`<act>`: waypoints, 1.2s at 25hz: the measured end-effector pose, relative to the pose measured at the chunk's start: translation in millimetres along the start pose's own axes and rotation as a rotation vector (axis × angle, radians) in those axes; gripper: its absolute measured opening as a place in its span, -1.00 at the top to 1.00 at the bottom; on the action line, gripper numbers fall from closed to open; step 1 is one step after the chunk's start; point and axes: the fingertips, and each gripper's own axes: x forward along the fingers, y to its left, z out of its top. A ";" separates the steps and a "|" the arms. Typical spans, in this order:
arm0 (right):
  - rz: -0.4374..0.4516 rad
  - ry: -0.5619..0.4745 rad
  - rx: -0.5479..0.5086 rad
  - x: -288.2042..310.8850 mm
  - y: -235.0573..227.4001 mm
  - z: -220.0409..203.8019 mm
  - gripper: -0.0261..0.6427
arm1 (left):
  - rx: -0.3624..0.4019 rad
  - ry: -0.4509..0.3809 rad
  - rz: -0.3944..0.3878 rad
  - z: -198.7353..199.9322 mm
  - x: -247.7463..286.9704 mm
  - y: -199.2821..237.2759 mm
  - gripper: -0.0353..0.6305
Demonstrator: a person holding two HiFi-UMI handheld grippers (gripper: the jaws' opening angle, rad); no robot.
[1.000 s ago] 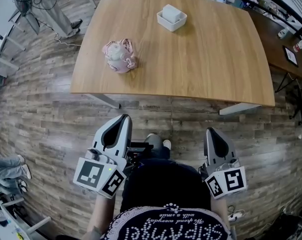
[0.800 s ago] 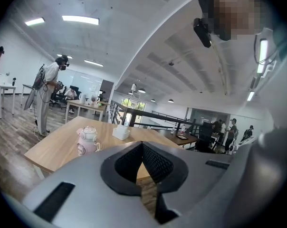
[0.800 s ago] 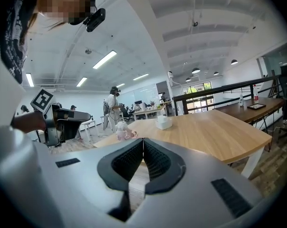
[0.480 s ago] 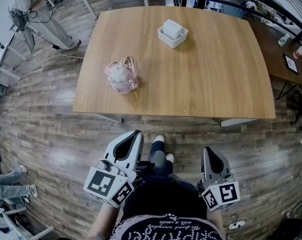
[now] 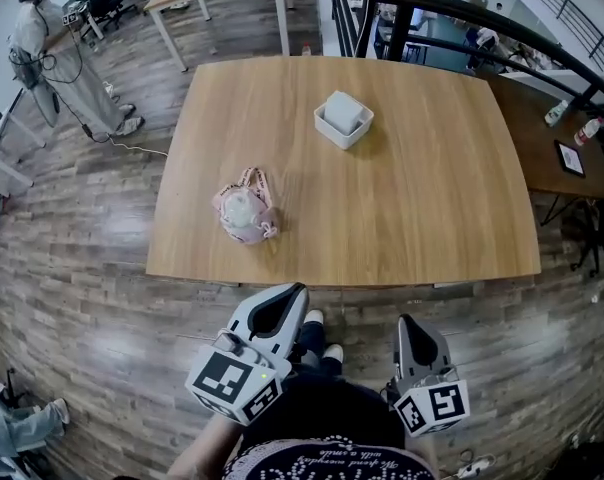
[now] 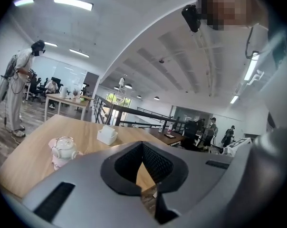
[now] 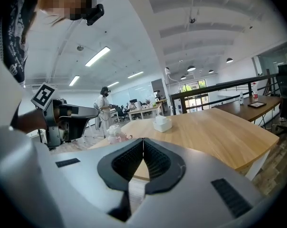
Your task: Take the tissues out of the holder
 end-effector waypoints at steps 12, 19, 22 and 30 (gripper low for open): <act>0.017 -0.024 -0.037 35.5 19.3 22.5 0.89 | -0.033 -0.022 -0.039 18.3 13.9 18.1 0.88; 0.015 -0.022 -0.047 46.3 27.9 28.2 0.89 | -0.038 -0.018 -0.044 21.2 11.9 31.2 0.88; 0.023 -0.016 -0.052 49.7 35.5 27.8 0.89 | -0.048 -0.019 -0.041 21.2 8.3 36.3 0.88; 0.009 -0.008 -0.058 55.9 41.8 28.0 0.89 | -0.075 -0.033 -0.029 22.2 7.0 51.2 0.88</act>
